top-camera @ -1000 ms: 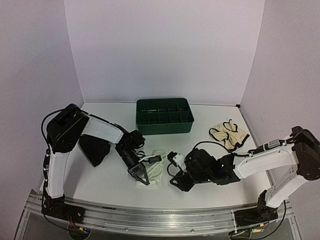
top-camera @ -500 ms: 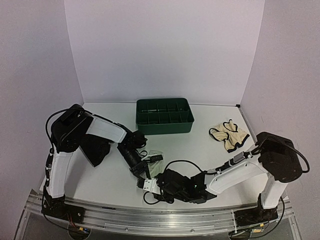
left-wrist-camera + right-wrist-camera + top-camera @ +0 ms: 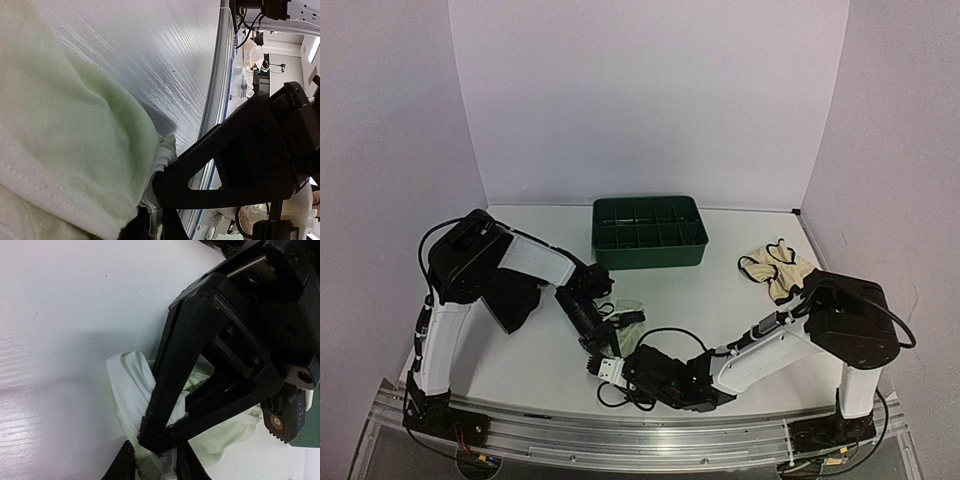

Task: Roll the underwear
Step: Roll the underwear to the center of the board.

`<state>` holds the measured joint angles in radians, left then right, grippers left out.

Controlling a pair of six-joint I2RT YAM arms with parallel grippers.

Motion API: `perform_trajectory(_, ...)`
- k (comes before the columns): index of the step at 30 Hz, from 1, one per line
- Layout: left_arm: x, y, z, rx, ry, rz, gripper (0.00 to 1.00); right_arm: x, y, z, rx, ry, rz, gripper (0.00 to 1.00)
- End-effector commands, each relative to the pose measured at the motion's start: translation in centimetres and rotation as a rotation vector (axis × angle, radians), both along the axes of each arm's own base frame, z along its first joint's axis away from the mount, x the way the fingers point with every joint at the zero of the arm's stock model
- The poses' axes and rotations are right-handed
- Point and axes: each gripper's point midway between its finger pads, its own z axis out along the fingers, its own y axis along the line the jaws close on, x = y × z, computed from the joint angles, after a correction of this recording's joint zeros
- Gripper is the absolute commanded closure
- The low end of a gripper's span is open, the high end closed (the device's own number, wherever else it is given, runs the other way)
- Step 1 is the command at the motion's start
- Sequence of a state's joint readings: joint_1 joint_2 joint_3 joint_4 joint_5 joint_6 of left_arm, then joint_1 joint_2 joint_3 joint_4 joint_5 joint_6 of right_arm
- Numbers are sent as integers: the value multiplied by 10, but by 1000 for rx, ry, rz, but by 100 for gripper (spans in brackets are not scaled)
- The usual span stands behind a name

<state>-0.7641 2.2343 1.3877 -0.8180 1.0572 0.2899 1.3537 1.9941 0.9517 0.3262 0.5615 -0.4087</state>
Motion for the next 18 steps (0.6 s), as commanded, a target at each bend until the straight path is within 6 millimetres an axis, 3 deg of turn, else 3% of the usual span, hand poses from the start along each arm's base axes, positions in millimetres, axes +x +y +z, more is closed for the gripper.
perform_trajectory(1,-3,-14,19,-101,51,-19,100,-3,-15,-25,-33,63,-39,78)
perform_trajectory(9,-4,-16,22,-144,61,-34,100,-5,-24,-37,-27,127,-81,77)
perform_trajectory(14,-6,-17,26,-164,75,-45,100,-6,-28,-40,0,193,-102,99)
perform_trajectory(17,-6,-17,31,-187,73,-60,97,-4,-36,-41,24,258,-139,100)
perform_trajectory(18,-5,-17,33,-193,71,-65,92,-4,-38,-42,33,288,-148,100)
